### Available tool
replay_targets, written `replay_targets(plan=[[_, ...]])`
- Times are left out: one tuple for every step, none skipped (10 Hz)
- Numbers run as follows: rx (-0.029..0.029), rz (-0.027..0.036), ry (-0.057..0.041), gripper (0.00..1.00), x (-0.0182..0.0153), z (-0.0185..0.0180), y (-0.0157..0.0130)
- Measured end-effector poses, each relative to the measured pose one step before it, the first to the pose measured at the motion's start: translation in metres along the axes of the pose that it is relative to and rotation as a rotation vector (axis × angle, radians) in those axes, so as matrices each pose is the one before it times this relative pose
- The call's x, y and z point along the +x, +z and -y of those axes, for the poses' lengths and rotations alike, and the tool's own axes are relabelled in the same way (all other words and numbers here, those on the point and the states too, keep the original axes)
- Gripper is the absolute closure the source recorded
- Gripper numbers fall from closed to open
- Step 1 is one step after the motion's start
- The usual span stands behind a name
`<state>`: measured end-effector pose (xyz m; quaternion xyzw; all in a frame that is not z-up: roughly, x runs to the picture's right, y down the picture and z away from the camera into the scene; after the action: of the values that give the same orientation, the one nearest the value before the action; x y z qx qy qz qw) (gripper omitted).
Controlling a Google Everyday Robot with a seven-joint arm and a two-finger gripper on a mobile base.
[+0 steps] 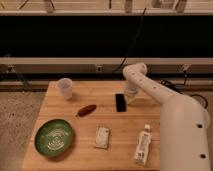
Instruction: Push the eraser across the table
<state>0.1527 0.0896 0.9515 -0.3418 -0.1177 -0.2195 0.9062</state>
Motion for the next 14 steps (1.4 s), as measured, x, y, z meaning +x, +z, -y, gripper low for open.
replay_targets(plan=[[0.00462, 0.00562, -0.01392, 1.00, -0.00431, 0.00625, 0.00029], [0.00373, 0.00516, -0.01552, 1.00, -0.00465, 0.00571, 0.00013], [0.00317, 0.00625, -0.01674, 1.00, -0.00582, 0.00559, -0.00005], [0.00264, 0.00888, -0.02317, 1.00, -0.00882, 0.00736, 0.00007], [0.00238, 0.00693, -0.02021, 1.00, -0.00807, 0.00695, -0.00013], [-0.00355, 0.00623, -0.01631, 1.00, -0.00686, 0.00414, 0.00056], [-0.00615, 0.01160, -0.02680, 1.00, -0.01296, 0.00655, 0.00200], [-0.00334, 0.00736, -0.01474, 1.00, -0.00740, 0.00375, 0.00140], [-0.00461, 0.01124, -0.02154, 1.00, -0.01108, 0.00539, 0.00196], [-0.00474, 0.01629, -0.02862, 1.00, -0.01263, 0.00531, 0.00280], [-0.00194, 0.01008, -0.01320, 1.00, -0.00535, 0.00070, 0.00148], [-0.00285, 0.00752, -0.01308, 1.00, -0.00544, 0.00161, 0.00109], [-0.00444, 0.00936, -0.02137, 1.00, -0.00881, 0.00339, 0.00135], [-0.00084, 0.00762, -0.02403, 1.00, -0.00900, 0.00482, 0.00094]])
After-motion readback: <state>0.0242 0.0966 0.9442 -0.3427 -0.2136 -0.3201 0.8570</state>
